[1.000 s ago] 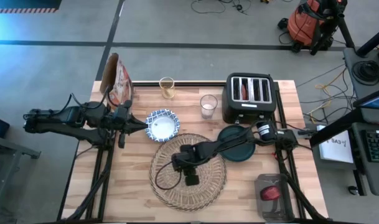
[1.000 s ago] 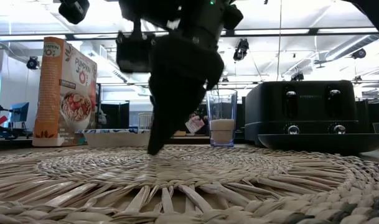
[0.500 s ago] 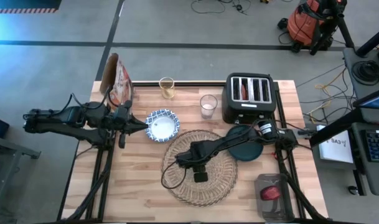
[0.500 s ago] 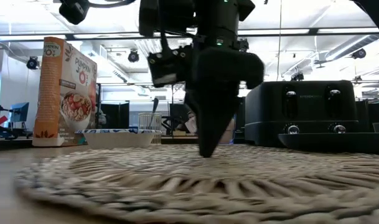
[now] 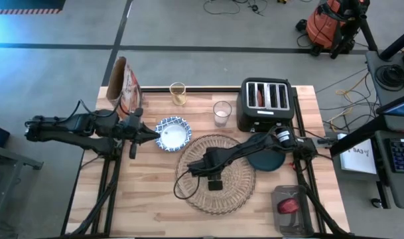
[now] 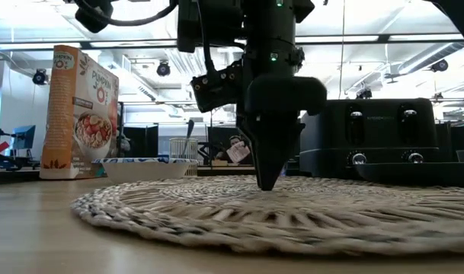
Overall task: Arrange a breakfast setting
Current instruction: Move the brown table mat to the center of the table, then put the black plate on the brown table mat
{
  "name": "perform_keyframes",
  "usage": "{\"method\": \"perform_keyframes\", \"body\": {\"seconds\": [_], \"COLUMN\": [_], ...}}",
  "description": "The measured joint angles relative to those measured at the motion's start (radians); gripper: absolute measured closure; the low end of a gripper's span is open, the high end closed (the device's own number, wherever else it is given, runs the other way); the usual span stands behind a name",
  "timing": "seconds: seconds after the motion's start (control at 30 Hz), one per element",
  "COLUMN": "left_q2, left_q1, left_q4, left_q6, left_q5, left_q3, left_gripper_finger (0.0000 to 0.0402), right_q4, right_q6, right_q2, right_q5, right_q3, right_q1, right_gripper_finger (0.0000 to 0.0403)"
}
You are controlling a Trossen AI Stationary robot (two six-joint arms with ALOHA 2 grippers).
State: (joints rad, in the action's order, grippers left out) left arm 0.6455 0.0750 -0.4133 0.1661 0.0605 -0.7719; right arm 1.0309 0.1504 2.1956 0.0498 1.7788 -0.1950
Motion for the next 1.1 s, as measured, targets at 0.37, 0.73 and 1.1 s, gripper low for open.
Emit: {"method": "perform_keyframes", "body": {"seconds": [0.37, 0.73, 1.1], "left_q2": [-0.008, -0.016, -0.017], "left_q1": [0.0, 0.0, 0.0], "left_q4": [0.001, -0.004, -0.022], "left_q6": [0.0, 0.001, 0.054], "left_q5": [0.0, 0.0, 0.0], "left_q3": [0.0, 0.0, 0.0], "left_gripper_finger": [0.0402, 0.0402, 0.0402], "right_q4": [0.005, 0.195, 0.361], "right_q6": [0.015, 0.136, 0.397], "right_q2": [-0.047, -0.157, -0.315], "right_q5": [0.015, 0.011, 0.06], "right_q3": [0.038, 0.045, -0.147], "right_q1": [0.011, 0.01, 0.01], "right_gripper_finger": [0.0284, 0.0284, 0.0284]}}
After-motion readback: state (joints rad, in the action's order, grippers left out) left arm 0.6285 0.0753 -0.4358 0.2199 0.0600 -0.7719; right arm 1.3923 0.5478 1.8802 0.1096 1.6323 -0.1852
